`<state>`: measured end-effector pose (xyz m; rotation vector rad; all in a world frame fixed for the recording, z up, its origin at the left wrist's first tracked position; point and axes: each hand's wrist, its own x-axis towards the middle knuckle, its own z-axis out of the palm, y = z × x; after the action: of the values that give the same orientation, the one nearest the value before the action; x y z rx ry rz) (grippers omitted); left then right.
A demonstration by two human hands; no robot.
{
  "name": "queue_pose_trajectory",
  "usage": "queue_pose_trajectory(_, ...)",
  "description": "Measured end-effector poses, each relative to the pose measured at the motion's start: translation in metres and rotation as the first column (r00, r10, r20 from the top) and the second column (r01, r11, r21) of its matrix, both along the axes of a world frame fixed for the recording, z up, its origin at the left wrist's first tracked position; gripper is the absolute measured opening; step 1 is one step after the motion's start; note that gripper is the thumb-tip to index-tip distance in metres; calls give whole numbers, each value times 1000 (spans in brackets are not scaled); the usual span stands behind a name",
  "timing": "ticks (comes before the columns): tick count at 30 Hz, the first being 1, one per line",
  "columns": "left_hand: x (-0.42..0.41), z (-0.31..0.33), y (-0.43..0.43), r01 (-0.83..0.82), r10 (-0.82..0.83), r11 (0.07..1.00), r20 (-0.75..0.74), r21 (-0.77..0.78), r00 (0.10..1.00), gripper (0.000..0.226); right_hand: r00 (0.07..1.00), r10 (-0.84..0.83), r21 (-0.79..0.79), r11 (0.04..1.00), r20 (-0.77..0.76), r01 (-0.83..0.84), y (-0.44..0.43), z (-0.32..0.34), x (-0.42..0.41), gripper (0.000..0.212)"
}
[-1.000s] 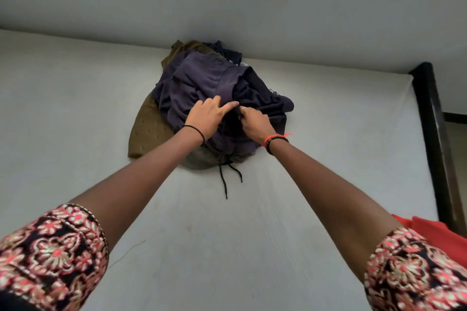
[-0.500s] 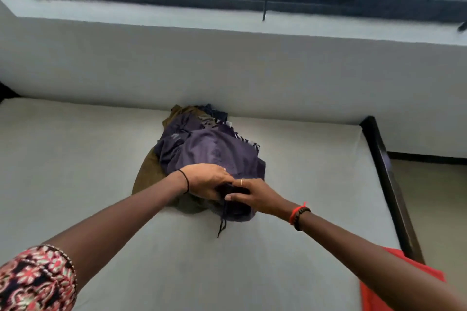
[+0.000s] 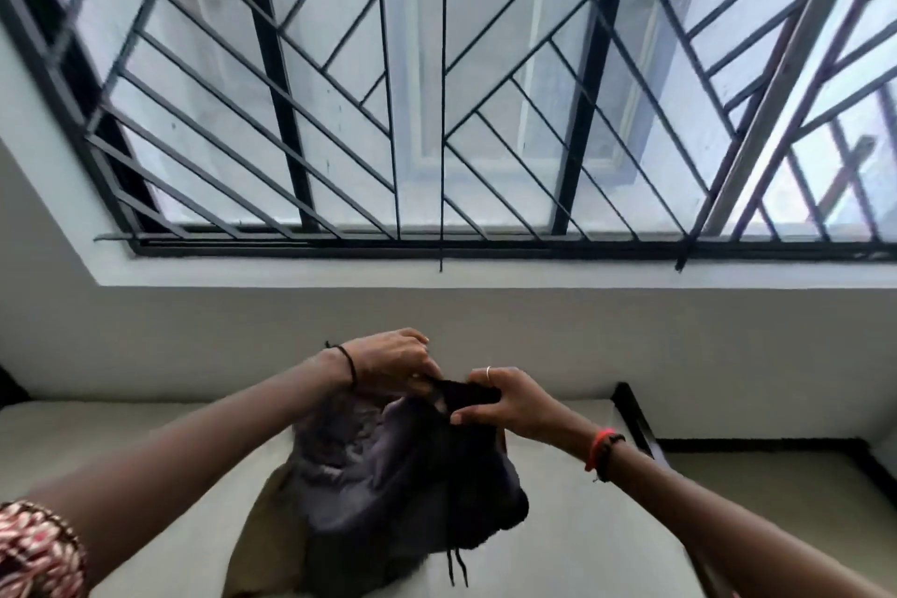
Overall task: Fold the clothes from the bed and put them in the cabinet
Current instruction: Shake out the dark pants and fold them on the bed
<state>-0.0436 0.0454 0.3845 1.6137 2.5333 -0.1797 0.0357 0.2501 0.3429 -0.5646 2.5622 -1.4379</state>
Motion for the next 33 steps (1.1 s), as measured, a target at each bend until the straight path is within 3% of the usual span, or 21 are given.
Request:
queue_pose_trajectory(5, -2, 105, 18, 39, -37, 985, -13, 167, 999, 36, 989, -56, -16, 998, -133, 54, 24, 100, 7, 21)
queue_pose_trajectory(9, 2, 192, 36, 45, -29, 951, -57, 305, 998, 58, 959, -125, -71, 991, -256, 110, 36, 186, 17, 12)
queue_pose_trajectory(12, 5, 254, 43, 32, -22, 905, -28, 425, 999, 42, 943, -185, -176, 974, -275, 140, 48, 244, 28, 10)
queue_pose_trajectory(15, 15, 309, 45, 52, -33, 830, -43, 555, 999, 40, 931, -210, -230, 963, -299, 143, 68, 280, 42, 35)
queue_pose_trajectory(19, 19, 357, 39, -58, 53, 732, 29, 679, 998, 50, 949, -199, -252, 958, -244, 136, 103, 290, 55, 41)
queue_pose_trajectory(21, 21, 373, 36, -39, 11, 660, 43, 751, 999, 62, 946, -220, -251, 955, -239, 159, 117, 296, 63, 50)
queue_pose_trajectory(25, 26, 392, 38, -85, -104, 562, 172, 823, 980, 57, 903, -302, -213, 946, -304, 245, 139, 327, 70, 40)
queue_pose_trajectory(27, 35, 395, 44, -153, -166, 556, 289, 817, 943, 62, 877, -319, -184, 945, -358, 269, 148, 344, 71, 48)
queue_pose_trajectory(30, 56, 393, 57, -251, -236, 504, 412, 826, 880, 41, 870, -319, -214, 944, -376, 253, 162, 369, 78, 62)
queue_pose_trajectory(31, 60, 392, 58, -307, -248, 503, 475, 808, 844, 40, 876, -316, -253, 939, -365, 233, 167, 379, 81, 70)
queue_pose_trajectory(33, 64, 390, 59, -361, -234, 587, 579, 724, 781, 49, 901, -282, -301, 936, -330, 183, 176, 398, 90, 73)
